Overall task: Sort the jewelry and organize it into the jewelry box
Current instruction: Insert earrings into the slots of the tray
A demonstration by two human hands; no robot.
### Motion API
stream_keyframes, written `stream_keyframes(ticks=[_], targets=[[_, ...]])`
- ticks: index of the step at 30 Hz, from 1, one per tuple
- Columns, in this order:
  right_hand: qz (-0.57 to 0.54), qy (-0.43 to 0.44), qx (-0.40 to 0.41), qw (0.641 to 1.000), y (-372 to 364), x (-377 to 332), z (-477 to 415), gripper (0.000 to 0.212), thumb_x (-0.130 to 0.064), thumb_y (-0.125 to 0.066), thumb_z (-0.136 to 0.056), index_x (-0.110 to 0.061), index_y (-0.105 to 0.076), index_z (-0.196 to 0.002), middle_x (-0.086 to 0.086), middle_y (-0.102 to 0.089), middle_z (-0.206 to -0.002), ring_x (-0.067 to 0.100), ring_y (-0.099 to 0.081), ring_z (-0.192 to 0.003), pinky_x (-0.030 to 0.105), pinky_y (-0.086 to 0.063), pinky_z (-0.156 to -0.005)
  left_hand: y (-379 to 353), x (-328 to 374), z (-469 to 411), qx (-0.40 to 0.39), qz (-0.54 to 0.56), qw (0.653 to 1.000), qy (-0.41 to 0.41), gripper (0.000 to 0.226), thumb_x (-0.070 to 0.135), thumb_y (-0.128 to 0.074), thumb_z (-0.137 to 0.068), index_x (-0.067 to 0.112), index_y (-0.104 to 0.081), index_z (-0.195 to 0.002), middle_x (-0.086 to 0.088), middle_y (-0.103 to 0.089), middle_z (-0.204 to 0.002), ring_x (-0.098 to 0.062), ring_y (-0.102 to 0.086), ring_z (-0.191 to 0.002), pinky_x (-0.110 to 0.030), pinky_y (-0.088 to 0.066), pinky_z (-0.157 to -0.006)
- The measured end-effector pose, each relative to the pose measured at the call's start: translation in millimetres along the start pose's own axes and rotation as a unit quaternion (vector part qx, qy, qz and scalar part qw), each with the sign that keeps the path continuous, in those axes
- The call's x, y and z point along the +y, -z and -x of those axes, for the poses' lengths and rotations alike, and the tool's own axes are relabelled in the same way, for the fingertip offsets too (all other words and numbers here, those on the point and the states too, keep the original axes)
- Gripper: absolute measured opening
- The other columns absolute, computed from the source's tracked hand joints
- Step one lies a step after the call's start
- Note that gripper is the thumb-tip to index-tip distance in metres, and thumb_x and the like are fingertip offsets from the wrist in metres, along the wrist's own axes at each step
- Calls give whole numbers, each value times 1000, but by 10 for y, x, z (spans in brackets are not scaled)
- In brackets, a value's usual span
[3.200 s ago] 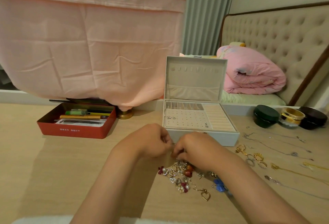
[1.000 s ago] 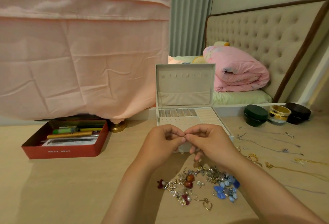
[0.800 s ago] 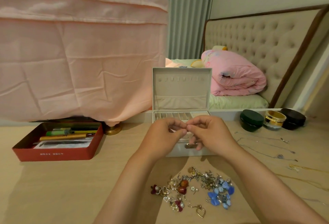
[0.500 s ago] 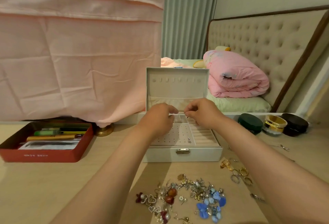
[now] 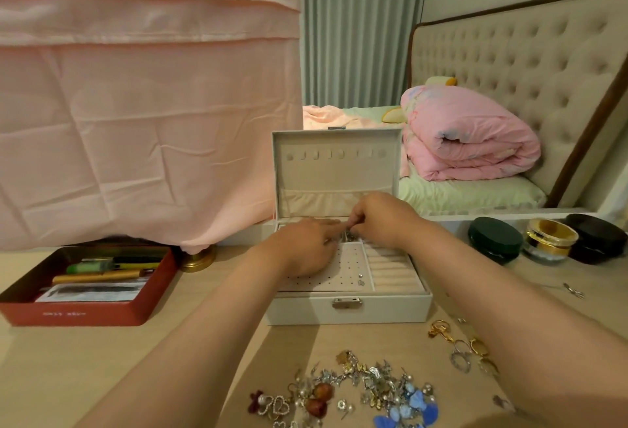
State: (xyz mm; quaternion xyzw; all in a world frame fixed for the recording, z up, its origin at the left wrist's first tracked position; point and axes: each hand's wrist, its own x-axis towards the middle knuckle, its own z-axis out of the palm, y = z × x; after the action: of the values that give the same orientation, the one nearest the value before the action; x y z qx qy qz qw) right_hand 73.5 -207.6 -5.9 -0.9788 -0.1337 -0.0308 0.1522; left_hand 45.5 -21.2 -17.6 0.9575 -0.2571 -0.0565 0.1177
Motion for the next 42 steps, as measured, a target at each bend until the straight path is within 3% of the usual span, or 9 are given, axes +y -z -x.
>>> stream_keyframes(ticks=[3,8,13,19,21,25,29,35,42], targets=[[19,8,13,1000,-57,-1,9,12,-29,-69,-88,-34,-78,-94,-15,-71,-93,10,-62,-91,25,-43,-70,-56,-5,-17,-10,-71,997,-9,50,34,-31,-105,39,-28,-155,17,-25,-162,-20,-30,-145,-44,-30,-115],[16,16,16,1000,-85,11,14,14,-30,-68,-88,-34,-78,-97,-16,-66,-90,9,-59,-89,26,-43,-69,-81,-9,-50,23,-50,998,-10,47,29,-33,-104,37,-40,-151,14,-36,-158,-20,-37,-142,-42,-34,-114],[-3,28,31,999,-120,11,41,20,-32,-69,-89,-34,-76,-108,-12,-71,-106,12,-64,-100,26,-44,-73,-103,18,-41,19,-53,998,-3,46,29,-34,-104,32,-45,-149,5,-44,-154,-22,-43,-138,-41,-37,-111],[-9,24,33,999,-10,-44,180,22,-36,-69,-90,-33,-75,-112,-10,-66,-112,15,-63,-103,28,-43,-74,16,146,137,53,9,999,-1,49,33,-38,-100,32,-43,-150,5,-37,-158,-20,-32,-144,-38,-27,-119],[-12,32,56,998,110,-101,326,22,-37,-68,-92,-32,-73,-113,-9,-60,-113,15,-61,-104,29,-44,-77,87,218,332,120,39,992,-6,46,29,-46,-101,30,-45,-147,5,-46,-150,-15,-38,-138,-30,-29,-113],[-67,80,41,994,334,-337,788,10,-29,-68,-93,-30,-76,-98,-15,-67,-96,6,-63,-90,30,-53,-81,124,325,852,218,75,973,-25,26,29,-56,-94,31,-61,-119,15,-60,-112,-5,-54,-102,-31,-48,-89],[-92,107,-69,988,335,-623,1247,10,-24,-72,-90,-29,-79,-97,-19,-69,-86,-5,-62,-76,9,-45,-69,97,402,1242,189,106,976,-6,9,30,-60,-91,35,-63,-98,18,-64,-81,-5,-60,-78,-34,-52,-72],[26,72,-128,989,-128,-859,1514,15,-22,-73,-88,-26,-79,-101,-2,-74,-96,16,-68,-83,36,-58,-82,-218,401,1471,90,76,992,42,12,35,-59,-91,37,-71,-94,23,-67,-84,3,-60,-76,-25,-51,-70],[90,-9,-126,988,-334,-928,1483,21,-21,-77,-87,-12,-76,-105,9,-70,-106,26,-68,-94,36,-57,-85,-420,309,1436,40,105,993,39,18,29,-61,-94,31,-71,-109,15,-70,-101,0,-61,-84,-20,-49,-77]])
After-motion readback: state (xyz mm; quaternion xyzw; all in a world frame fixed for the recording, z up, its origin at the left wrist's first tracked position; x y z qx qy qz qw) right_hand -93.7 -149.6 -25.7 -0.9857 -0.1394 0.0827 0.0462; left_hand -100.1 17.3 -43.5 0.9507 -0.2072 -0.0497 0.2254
